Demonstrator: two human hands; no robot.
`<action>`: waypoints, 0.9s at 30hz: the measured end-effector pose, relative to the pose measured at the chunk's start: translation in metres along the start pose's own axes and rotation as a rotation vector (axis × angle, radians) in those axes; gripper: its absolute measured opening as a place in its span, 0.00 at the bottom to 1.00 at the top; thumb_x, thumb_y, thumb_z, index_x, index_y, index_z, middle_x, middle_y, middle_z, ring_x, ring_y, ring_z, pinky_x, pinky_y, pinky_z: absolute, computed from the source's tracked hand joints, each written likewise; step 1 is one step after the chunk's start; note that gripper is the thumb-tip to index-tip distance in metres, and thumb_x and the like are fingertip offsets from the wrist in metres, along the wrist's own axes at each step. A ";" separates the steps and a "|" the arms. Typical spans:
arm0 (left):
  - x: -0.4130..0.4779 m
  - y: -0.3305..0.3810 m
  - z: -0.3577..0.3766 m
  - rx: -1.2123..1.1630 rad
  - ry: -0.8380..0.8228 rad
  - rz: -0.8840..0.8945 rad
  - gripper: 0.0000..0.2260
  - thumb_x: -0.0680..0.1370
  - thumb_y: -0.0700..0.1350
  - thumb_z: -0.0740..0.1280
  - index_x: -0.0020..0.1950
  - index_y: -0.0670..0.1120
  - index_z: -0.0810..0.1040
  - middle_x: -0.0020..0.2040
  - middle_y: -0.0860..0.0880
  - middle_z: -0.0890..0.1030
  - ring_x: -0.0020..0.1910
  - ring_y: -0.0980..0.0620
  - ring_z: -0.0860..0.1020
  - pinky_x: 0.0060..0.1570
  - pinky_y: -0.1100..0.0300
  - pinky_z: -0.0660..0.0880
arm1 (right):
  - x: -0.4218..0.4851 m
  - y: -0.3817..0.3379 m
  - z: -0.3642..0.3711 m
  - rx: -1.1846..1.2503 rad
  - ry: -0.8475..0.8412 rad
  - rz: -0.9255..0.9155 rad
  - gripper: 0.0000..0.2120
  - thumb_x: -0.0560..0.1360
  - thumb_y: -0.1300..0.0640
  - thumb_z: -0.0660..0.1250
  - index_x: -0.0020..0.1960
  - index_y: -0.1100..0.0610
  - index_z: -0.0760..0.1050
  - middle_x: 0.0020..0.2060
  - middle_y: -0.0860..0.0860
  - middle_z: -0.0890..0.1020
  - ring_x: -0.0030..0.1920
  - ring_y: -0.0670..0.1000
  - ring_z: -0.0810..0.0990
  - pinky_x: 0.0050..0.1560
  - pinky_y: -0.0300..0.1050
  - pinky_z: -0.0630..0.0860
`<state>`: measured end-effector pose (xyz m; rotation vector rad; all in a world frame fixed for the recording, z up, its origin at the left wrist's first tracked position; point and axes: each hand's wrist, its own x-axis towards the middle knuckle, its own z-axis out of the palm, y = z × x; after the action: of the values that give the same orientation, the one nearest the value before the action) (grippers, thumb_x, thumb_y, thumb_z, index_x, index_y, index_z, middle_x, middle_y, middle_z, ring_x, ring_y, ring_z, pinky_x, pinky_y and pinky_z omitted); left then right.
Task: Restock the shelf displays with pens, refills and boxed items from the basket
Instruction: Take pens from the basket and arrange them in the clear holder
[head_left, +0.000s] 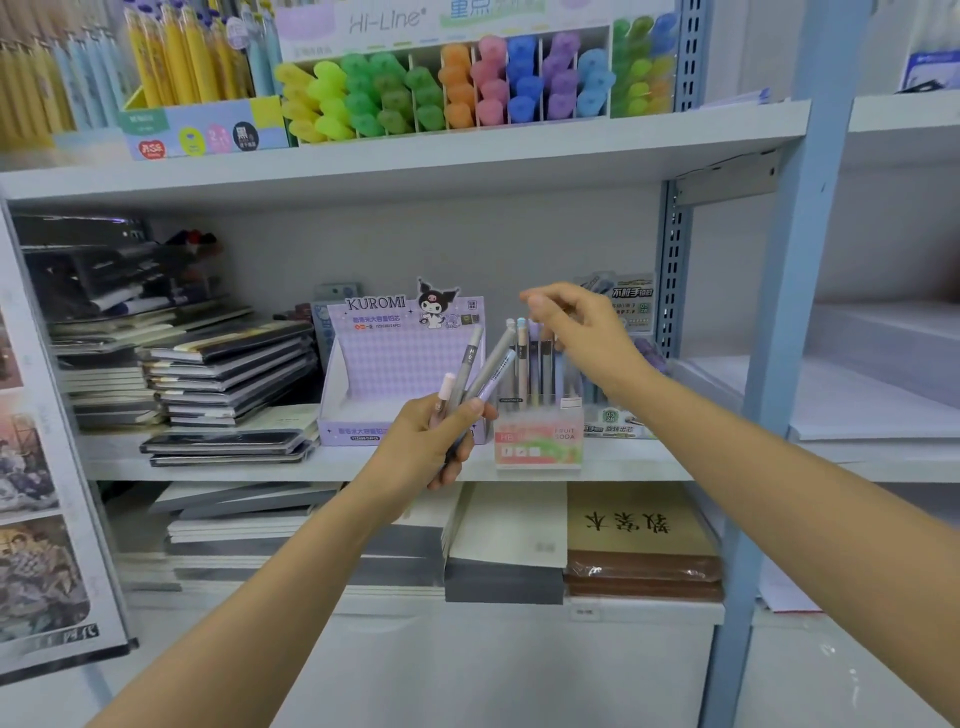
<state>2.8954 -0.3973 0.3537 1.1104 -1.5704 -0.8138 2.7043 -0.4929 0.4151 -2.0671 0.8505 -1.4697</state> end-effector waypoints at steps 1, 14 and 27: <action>-0.001 0.001 0.001 0.011 -0.008 0.000 0.13 0.81 0.53 0.62 0.51 0.46 0.82 0.30 0.51 0.71 0.24 0.53 0.67 0.23 0.64 0.63 | -0.003 -0.005 0.000 0.077 -0.037 0.041 0.12 0.80 0.49 0.63 0.55 0.54 0.81 0.46 0.54 0.83 0.43 0.47 0.77 0.45 0.41 0.74; -0.011 0.014 0.005 0.021 -0.002 -0.057 0.13 0.81 0.48 0.64 0.49 0.39 0.81 0.28 0.50 0.66 0.24 0.54 0.59 0.23 0.64 0.57 | -0.009 -0.035 -0.022 0.472 0.046 0.131 0.05 0.80 0.60 0.62 0.51 0.60 0.77 0.41 0.52 0.82 0.37 0.46 0.81 0.38 0.35 0.77; -0.008 0.009 -0.003 0.075 0.063 -0.083 0.10 0.82 0.47 0.61 0.50 0.45 0.81 0.32 0.52 0.68 0.28 0.55 0.61 0.26 0.65 0.59 | -0.009 0.011 -0.025 -0.027 0.222 0.062 0.05 0.81 0.60 0.62 0.51 0.61 0.75 0.42 0.56 0.82 0.37 0.52 0.82 0.37 0.37 0.78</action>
<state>2.8963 -0.3865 0.3596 1.2507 -1.5214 -0.7725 2.6762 -0.4947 0.4102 -1.9020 1.0146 -1.6836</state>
